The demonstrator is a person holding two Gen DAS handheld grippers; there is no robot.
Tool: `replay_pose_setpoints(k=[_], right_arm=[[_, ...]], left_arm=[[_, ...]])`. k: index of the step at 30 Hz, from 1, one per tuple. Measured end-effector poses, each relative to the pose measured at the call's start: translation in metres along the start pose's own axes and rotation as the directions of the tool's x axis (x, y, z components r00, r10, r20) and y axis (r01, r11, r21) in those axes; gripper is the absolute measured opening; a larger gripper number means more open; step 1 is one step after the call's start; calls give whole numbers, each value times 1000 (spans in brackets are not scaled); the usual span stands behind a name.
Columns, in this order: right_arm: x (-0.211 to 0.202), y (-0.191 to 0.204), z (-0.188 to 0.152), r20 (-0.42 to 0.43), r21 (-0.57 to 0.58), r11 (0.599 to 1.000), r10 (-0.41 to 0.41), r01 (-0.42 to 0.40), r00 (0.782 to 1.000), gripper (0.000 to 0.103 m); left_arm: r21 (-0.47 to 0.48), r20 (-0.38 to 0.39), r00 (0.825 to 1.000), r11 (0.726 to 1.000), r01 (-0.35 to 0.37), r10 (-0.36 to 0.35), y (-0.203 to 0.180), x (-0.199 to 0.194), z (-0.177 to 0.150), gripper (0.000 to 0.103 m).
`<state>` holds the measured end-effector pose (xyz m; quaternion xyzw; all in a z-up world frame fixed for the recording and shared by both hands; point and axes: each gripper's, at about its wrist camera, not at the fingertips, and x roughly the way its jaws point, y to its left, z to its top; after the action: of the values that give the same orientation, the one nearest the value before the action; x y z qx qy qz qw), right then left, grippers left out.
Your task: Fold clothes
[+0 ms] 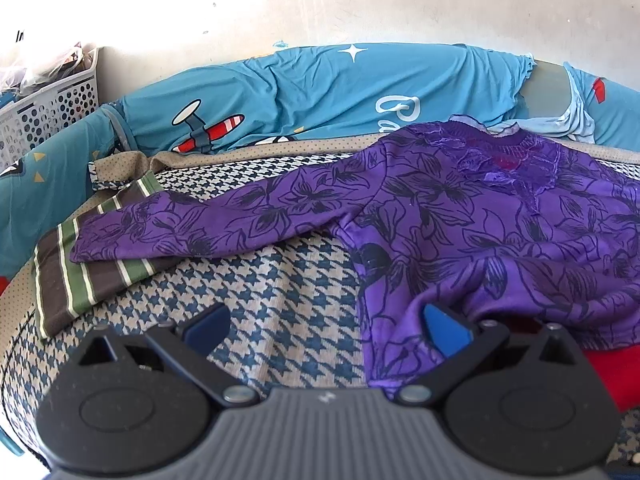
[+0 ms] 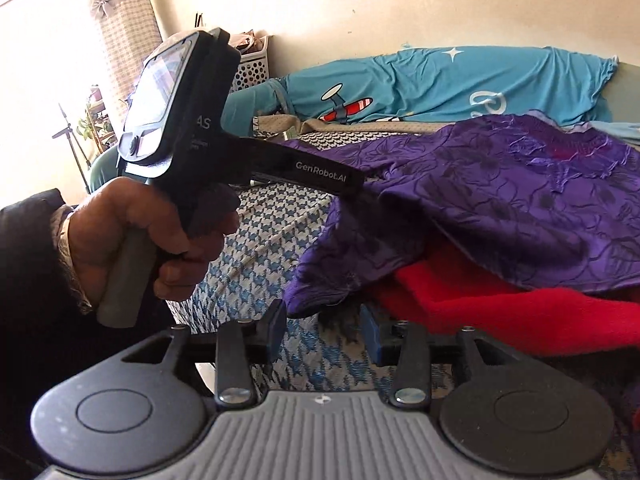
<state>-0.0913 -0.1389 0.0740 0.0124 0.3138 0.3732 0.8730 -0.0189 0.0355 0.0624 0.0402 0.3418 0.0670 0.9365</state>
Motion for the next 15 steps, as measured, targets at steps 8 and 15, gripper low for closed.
replay_pose_setpoints(k=[8,15], right_arm=[[35,-7,1,-26,134,991,7,-3,1000,50],[45,0,5,14,105,994,-35,33,999,26]], left_arm=[[-14,5,1000,1000,16,-16,5,-3,1,103],[-20,11,1000,1000,23,-22,9,-8,1,103]])
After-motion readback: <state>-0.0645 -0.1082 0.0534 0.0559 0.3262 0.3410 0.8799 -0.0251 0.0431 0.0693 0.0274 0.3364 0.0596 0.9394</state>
